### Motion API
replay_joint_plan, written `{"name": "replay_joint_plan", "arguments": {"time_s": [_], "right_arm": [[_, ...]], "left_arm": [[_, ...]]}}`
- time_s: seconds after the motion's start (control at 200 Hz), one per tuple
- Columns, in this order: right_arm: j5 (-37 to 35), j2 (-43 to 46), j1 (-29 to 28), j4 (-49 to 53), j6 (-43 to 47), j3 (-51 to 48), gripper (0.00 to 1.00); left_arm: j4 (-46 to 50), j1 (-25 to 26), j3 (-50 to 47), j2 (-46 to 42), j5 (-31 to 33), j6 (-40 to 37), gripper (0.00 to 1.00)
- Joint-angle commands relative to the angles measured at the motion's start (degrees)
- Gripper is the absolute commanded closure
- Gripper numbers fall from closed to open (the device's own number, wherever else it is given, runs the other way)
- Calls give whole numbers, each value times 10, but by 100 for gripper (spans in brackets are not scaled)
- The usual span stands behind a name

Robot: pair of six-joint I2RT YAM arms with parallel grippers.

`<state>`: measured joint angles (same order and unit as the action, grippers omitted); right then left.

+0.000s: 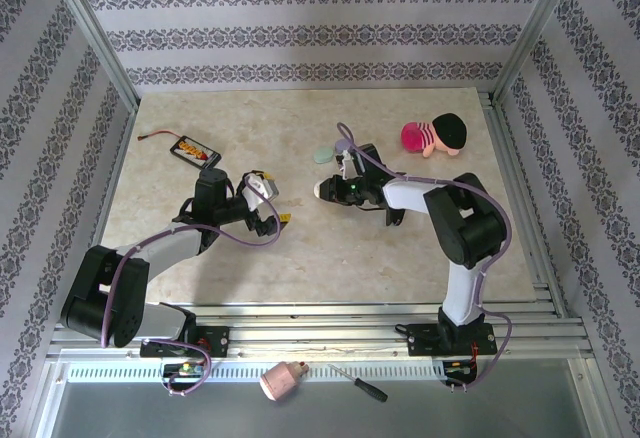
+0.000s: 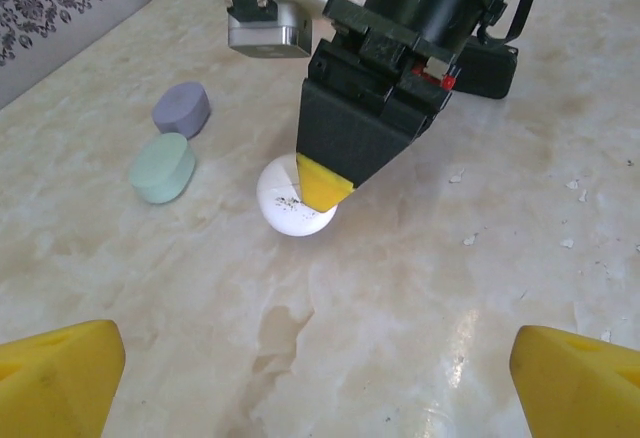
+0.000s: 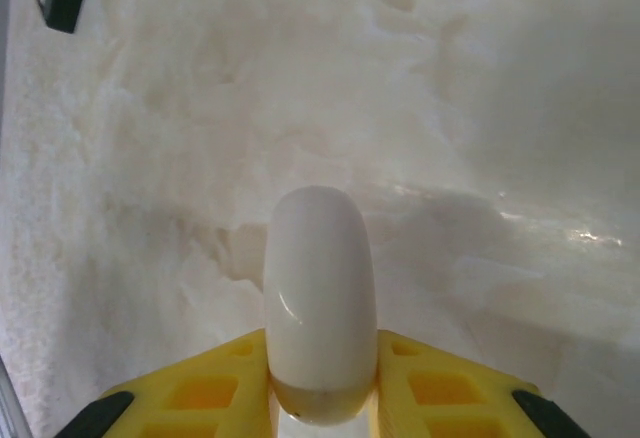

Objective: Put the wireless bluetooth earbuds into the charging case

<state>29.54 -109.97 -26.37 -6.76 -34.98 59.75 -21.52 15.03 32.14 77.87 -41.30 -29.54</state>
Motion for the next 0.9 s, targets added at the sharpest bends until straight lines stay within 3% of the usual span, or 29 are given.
{"name": "replay_joint_plan", "arguments": {"time_s": [0.0,0.11,0.225,0.315,0.46,0.545,0.675,0.894], "right_arm": [[-20,-9,3,-20,-16,-2,71],[-59,3,4,11,10,-6,66],[-101,43,12,43,49,-14,46],[-144,89,21,75,88,-16,37],[-245,179,33,103,173,-33,11],[-315,225,42,90,225,-56,3],[-386,292,68,35,289,-107,2],[-427,359,163,-96,307,-222,2]], "left_arm": [[37,5,18,-9,9,-20,0],[43,4,24,-8,38,16,1],[32,-4,29,-1,94,75,0],[8,-18,22,-1,167,123,0],[-23,-50,0,-21,293,213,1],[-49,-62,-27,-41,352,231,1],[-127,-93,-80,-59,410,263,1],[-294,-127,-161,-10,418,281,1]]}}
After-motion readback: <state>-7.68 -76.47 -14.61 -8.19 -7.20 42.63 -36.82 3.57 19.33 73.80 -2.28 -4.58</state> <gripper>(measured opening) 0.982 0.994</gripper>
